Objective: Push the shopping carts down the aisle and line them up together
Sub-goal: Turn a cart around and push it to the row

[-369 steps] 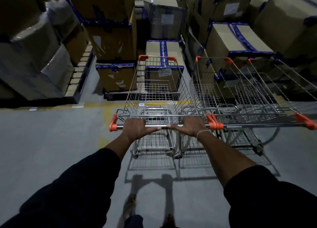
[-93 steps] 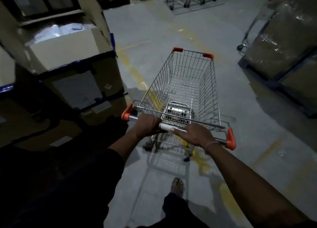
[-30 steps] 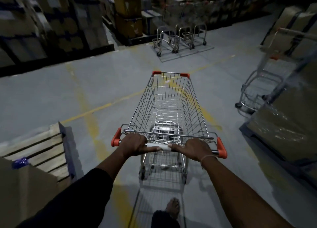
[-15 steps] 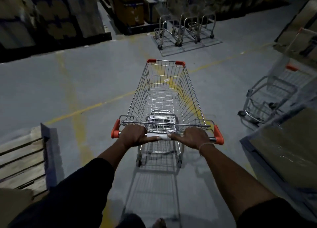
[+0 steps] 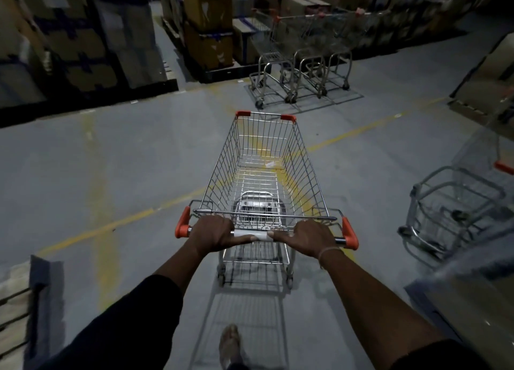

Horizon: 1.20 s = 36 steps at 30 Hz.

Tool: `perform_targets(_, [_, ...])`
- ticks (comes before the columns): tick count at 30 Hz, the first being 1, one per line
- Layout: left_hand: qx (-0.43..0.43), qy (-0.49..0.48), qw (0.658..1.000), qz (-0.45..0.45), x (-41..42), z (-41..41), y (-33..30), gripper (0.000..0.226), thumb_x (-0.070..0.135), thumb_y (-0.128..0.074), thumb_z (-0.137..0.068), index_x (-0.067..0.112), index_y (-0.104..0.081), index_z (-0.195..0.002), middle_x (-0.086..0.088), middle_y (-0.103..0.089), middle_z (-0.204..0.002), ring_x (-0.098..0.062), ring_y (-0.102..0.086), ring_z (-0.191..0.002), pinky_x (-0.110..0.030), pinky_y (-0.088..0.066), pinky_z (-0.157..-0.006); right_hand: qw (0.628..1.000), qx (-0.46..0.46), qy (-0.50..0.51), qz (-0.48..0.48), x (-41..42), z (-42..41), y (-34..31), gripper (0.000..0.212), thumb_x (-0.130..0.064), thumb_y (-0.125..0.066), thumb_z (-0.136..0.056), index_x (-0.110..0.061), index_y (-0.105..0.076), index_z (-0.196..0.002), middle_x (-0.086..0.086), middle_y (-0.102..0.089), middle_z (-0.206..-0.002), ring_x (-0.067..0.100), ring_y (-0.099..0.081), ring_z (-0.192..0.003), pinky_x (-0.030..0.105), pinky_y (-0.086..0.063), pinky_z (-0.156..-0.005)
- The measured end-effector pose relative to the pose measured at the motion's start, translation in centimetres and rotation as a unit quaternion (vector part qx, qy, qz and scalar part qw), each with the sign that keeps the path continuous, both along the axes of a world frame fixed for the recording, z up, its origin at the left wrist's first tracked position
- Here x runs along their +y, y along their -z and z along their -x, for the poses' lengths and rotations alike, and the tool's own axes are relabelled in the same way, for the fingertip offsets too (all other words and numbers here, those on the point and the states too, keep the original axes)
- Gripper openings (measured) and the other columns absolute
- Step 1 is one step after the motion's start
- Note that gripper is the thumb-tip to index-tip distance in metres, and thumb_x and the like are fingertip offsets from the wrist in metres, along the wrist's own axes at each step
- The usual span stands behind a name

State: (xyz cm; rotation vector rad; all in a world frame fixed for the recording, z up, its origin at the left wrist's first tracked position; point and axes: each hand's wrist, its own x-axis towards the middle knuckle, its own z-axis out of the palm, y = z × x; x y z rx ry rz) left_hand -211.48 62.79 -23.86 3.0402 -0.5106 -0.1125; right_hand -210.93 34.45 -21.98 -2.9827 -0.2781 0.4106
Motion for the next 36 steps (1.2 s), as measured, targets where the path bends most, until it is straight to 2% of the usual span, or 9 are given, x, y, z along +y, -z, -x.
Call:
perform_targets(4, [0.006, 0.004, 1.0, 0.011, 0.7, -7.7, -0.2, 0.1, 0.107, -0.001, -0.063, 0.018, -0.045, -0.053, 0.004, -0.045, -0.047, -0.013, -0.047, -0.045, -0.028, -0.036, -0.052, 1.0, -0.003, 0.005, -0.001, 0.7, -7.7, -0.2, 0.09, -0.108, -0.027, -0.072, -0.021, -0.047, -0.057, -0.001, -0.056, -0.058, 0.019, -0.061, -0.059, 0.031, -0.044, -0.061])
perform_targets(8, [0.009, 0.01, 1.0, 0.004, 1.5, -15.4, -0.1, 0.103, 0.107, 0.002, -0.06, 0.018, -0.049, -0.055, 0.004, -0.048, -0.05, -0.015, -0.05, -0.048, -0.028, -0.038, -0.055, 1.0, -0.001, 0.01, 0.001, 1.5, -15.5, 0.1, 0.092, -0.109, -0.027, -0.071, -0.021, -0.048, -0.057, 0.0, -0.058, -0.058, 0.021, -0.063, -0.06, 0.031, -0.048, -0.064])
perform_targets(15, [0.013, 0.022, 1.0, -0.008, 1.8, -27.9, -0.5, 0.096, 0.104, -0.007, -0.065, 0.019, -0.049, -0.054, 0.004, -0.046, -0.049, -0.013, -0.047, -0.047, -0.028, -0.035, -0.055, 1.0, -0.003, 0.003, -0.008, 1.8, -27.9, 0.9, 0.099, -0.114, -0.016, -0.062, -0.021, -0.05, -0.057, 0.0, -0.056, -0.057, 0.021, -0.061, -0.057, 0.036, -0.059, -0.073])
perform_targets(21, [0.007, 0.018, 1.0, 0.004, 0.0, -39.5, -0.3, 0.094, 0.102, -0.012, -0.069, 0.018, -0.053, -0.056, 0.003, -0.049, -0.05, -0.013, -0.048, -0.047, -0.027, -0.039, -0.055, 0.999, -0.025, -0.02, 0.013, -0.2, -39.5, 0.7, 0.095, -0.11, -0.019, -0.069, -0.02, -0.048, -0.056, 0.0, -0.057, -0.058, 0.019, -0.059, -0.057, 0.031, -0.049, -0.064])
perform_targets(24, [0.014, 0.01, 1.0, 0.011, -1.6, -45.6, -0.1, 0.102, 0.104, -0.01, -0.069, 0.015, -0.061, -0.059, 0.0, -0.055, -0.051, -0.015, -0.054, -0.048, -0.027, -0.046, -0.056, 0.998, -0.048, -0.032, 0.015, -2.2, -45.9, 0.8, 0.103, -0.113, -0.002, -0.059, -0.021, -0.049, -0.058, -0.001, -0.057, -0.059, 0.02, -0.062, -0.06, 0.033, -0.055, -0.069])
perform_targets(26, [0.026, -0.004, 1.0, 0.012, -2.6, -49.6, -0.2, 0.096, 0.101, -0.018, -0.075, 0.016, -0.058, -0.058, 0.001, -0.055, -0.051, -0.015, -0.056, -0.048, -0.026, -0.042, -0.055, 0.997, -0.061, -0.033, 0.018, -3.9, -50.1, 0.6, 0.104, -0.113, 0.002, -0.056, -0.022, -0.048, -0.057, -0.001, -0.056, -0.058, 0.018, -0.059, -0.058, 0.032, -0.055, -0.068])
perform_targets(28, [0.04, -0.009, 0.999, 0.016, -3.6, -53.1, -0.4, 0.085, 0.097, -0.028, -0.08, 0.019, -0.052, -0.056, 0.002, -0.052, -0.052, -0.015, -0.056, -0.05, -0.026, -0.038, -0.056, 0.997, -0.064, -0.041, 0.031, -5.3, -54.0, 0.4, 0.097, -0.111, -0.004, -0.062, -0.024, -0.045, -0.056, -0.003, -0.052, -0.056, 0.016, -0.054, -0.055, 0.03, -0.049, -0.063])
perform_targets(32, [0.038, -0.023, 0.999, 0.006, -4.8, -60.3, -0.7, 0.083, 0.097, -0.029, -0.081, 0.02, -0.042, -0.052, 0.004, -0.045, -0.048, -0.013, -0.05, -0.045, -0.026, -0.037, -0.052, 0.995, -0.072, -0.058, 0.044, -6.9, -62.1, 0.4, 0.091, -0.11, -0.009, -0.067, -0.025, -0.041, -0.055, -0.004, -0.047, -0.054, 0.015, -0.048, -0.051, 0.03, -0.042, -0.059])
perform_targets(36, [0.044, -0.039, 0.998, 0.008, -5.4, -66.9, -0.8, 0.081, 0.095, -0.031, -0.082, 0.021, -0.044, -0.053, 0.004, -0.045, -0.048, -0.013, -0.048, -0.045, -0.028, -0.043, -0.055, 0.994, -0.064, -0.072, 0.046, -7.2, -70.0, 0.3, 0.097, -0.112, -0.001, -0.06, -0.025, -0.043, -0.053, -0.002, -0.049, -0.055, 0.019, -0.056, -0.056, 0.032, -0.05, -0.065])
